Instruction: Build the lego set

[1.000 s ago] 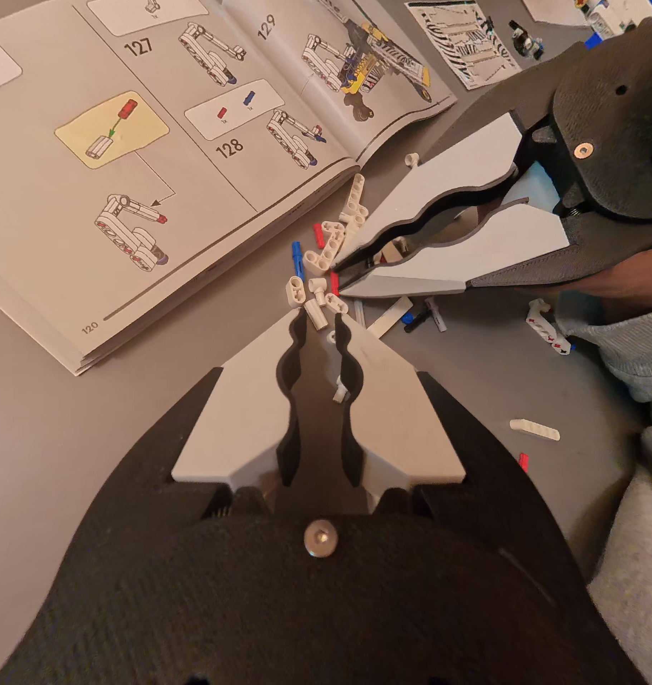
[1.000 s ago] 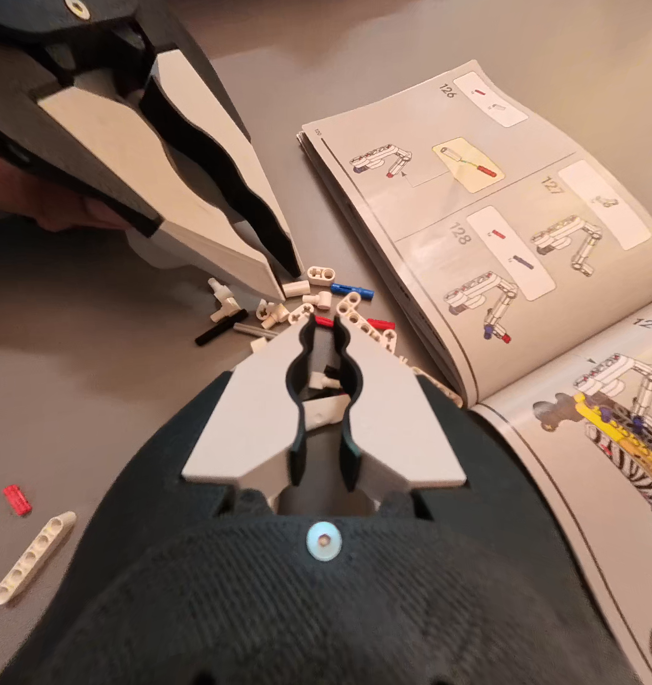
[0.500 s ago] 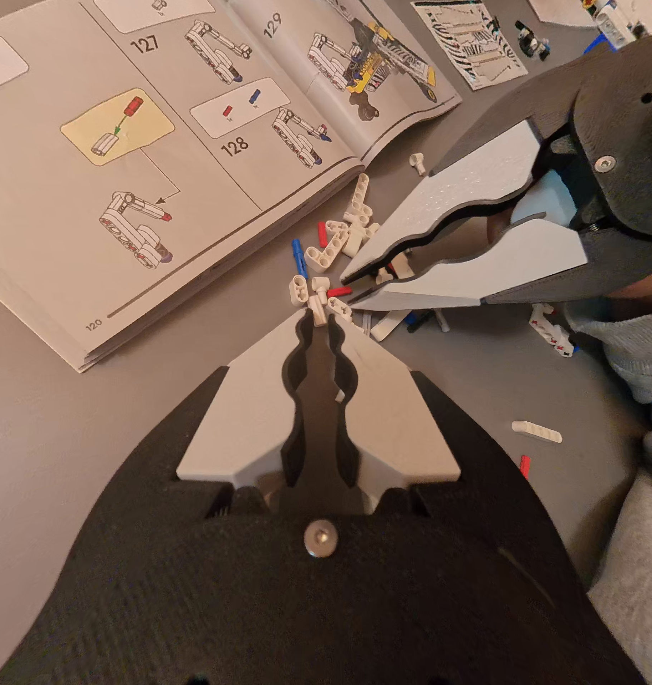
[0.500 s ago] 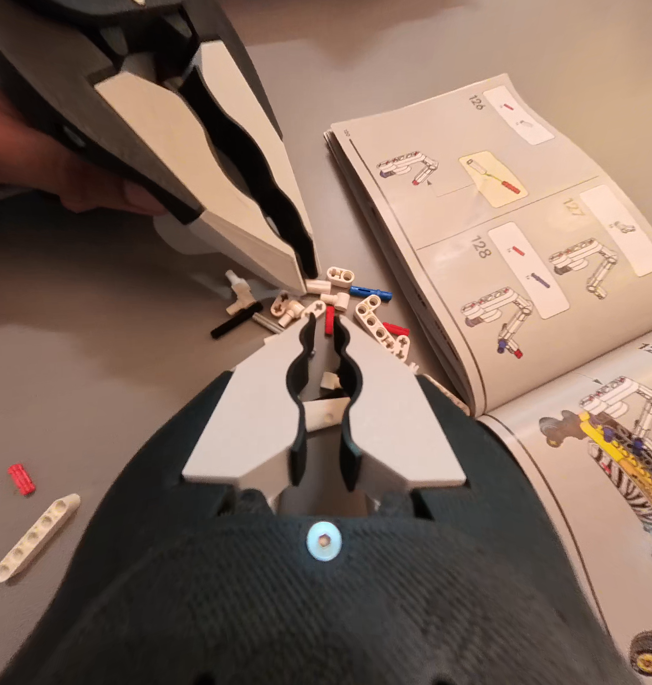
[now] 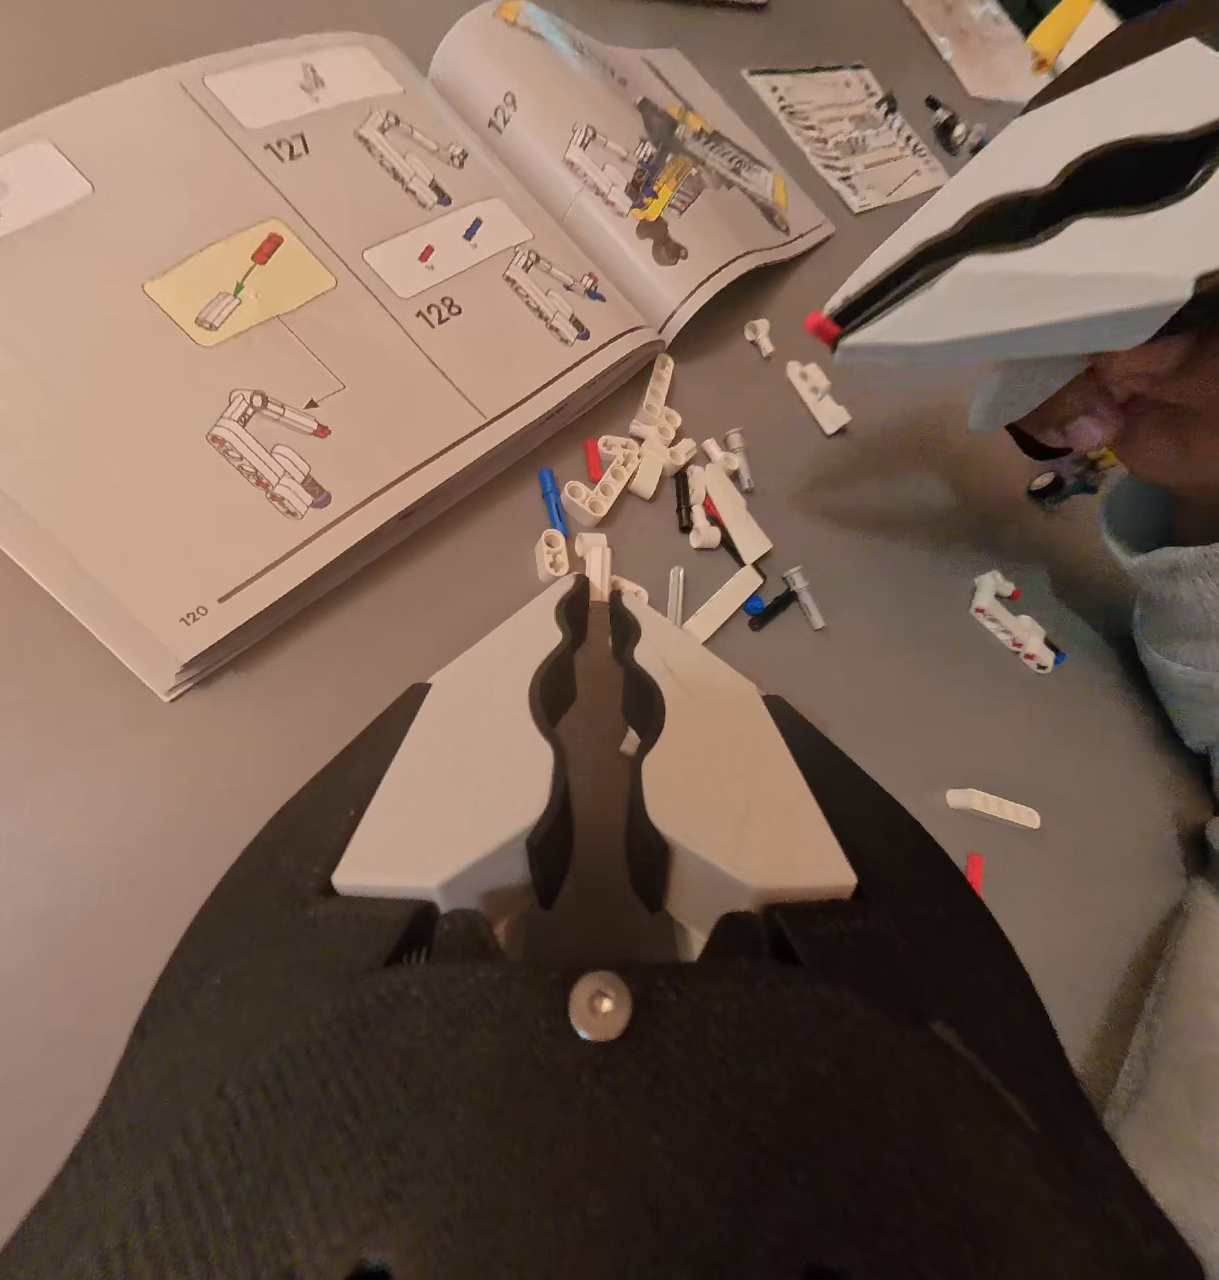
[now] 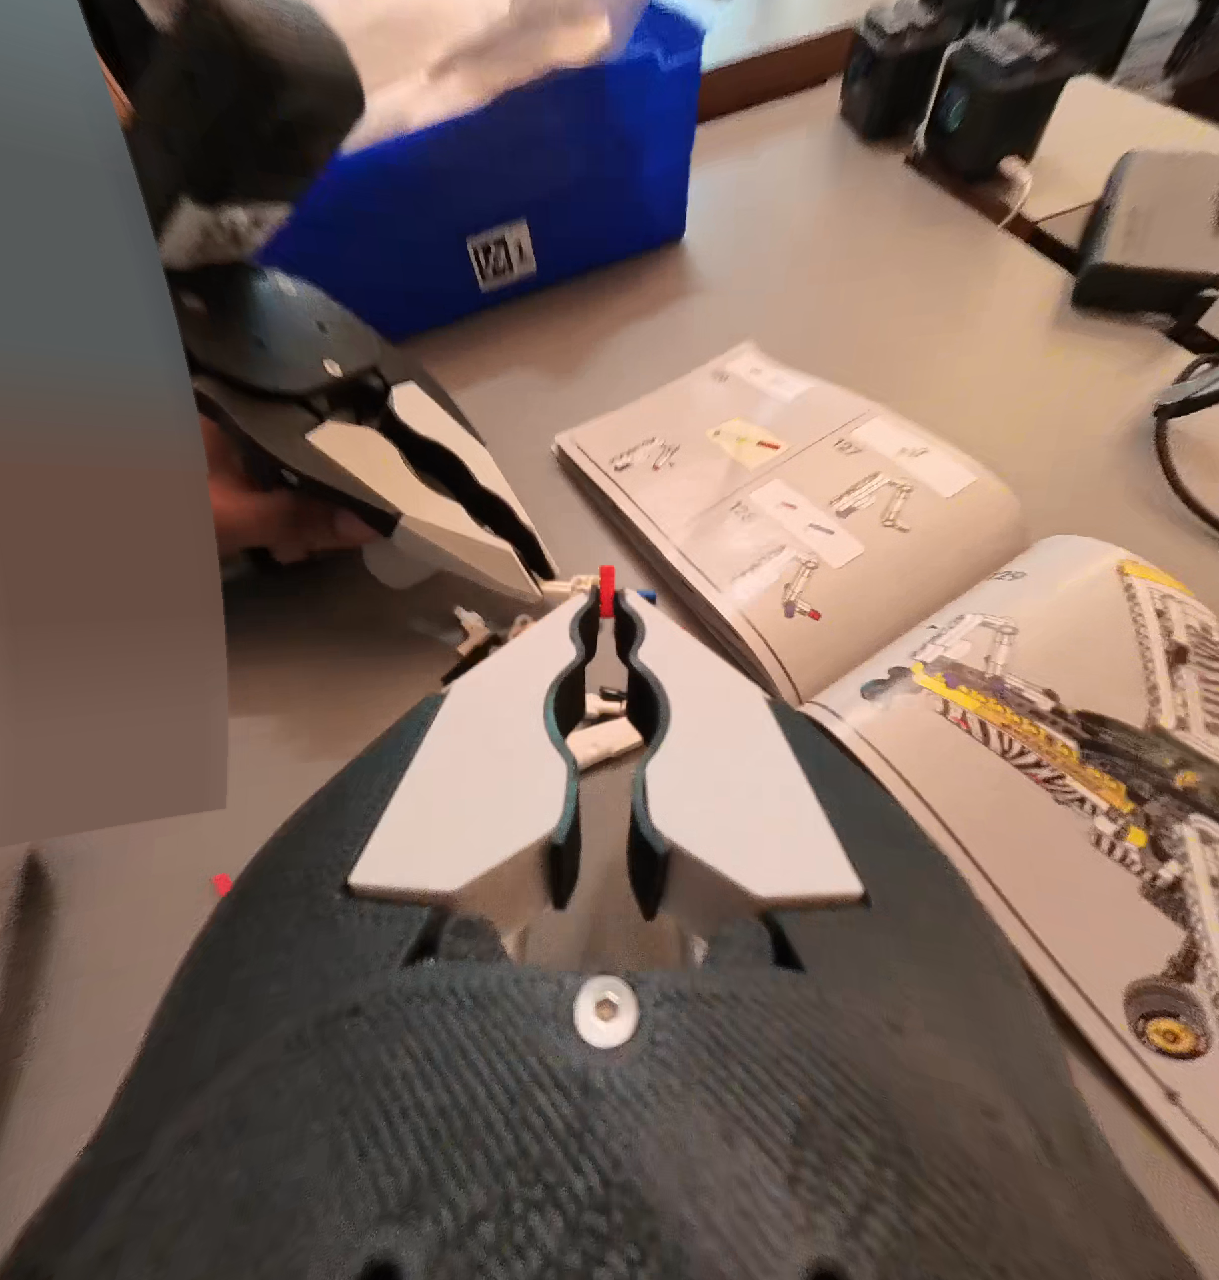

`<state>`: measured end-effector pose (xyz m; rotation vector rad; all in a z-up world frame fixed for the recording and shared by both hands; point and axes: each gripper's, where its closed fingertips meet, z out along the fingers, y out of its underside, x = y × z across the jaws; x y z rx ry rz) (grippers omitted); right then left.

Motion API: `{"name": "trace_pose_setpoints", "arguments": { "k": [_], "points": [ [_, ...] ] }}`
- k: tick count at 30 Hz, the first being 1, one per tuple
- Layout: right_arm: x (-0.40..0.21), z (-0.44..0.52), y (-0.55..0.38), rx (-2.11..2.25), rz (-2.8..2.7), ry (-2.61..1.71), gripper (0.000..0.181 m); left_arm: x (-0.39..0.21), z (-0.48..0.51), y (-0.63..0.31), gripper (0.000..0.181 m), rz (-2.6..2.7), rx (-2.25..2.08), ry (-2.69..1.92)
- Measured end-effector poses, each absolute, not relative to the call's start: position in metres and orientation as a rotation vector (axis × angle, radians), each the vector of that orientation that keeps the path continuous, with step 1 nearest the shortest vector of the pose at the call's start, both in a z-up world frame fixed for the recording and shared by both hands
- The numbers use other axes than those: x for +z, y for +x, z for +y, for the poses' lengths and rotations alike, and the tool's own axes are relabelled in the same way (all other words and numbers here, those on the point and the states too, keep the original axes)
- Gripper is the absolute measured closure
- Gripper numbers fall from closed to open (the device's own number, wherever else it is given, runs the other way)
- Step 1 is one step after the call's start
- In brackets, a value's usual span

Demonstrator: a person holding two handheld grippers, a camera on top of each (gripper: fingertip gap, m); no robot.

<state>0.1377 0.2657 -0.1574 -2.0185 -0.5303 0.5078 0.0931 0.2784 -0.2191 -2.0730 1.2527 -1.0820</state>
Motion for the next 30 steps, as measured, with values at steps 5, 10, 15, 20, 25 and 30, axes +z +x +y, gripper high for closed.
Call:
{"name": "trace_pose_setpoints", "arguments": {
  "k": [5, 10, 15, 20, 25, 30],
  "points": [
    [-0.14, 0.245, 0.141, 0.485, -0.562, -1.975, 0.179, -0.185, 0.252, 0.1, 0.178, 1.331, -1.358, -1.808],
    [-0.16, 0.198, 0.114, 0.48, -0.889, -1.967, 0.179, -0.182, 0.186, 0.094, 0.178, 1.775, -1.48, -1.507],
    [-0.197, 0.153, 0.102, 0.523, -1.011, -2.008, 0.179, -0.2, 0.159, 0.086, 0.178, 2.029, -1.373, -1.416],
    [-0.215, 0.144, 0.103, 0.401, -1.067, -2.031, 0.179, -0.229, 0.151, 0.084, 0.179, 2.211, -1.193, -1.495],
    [-0.225, 0.144, 0.097, 0.409, -1.093, -2.056, 0.179, -0.231, 0.148, 0.083, 0.179, 2.239, -1.196, -1.502],
    [-0.231, 0.144, 0.092, 0.429, -1.098, -2.089, 0.179, -0.231, 0.148, 0.084, 0.178, 2.237, -1.201, -1.508]
  ]
}}
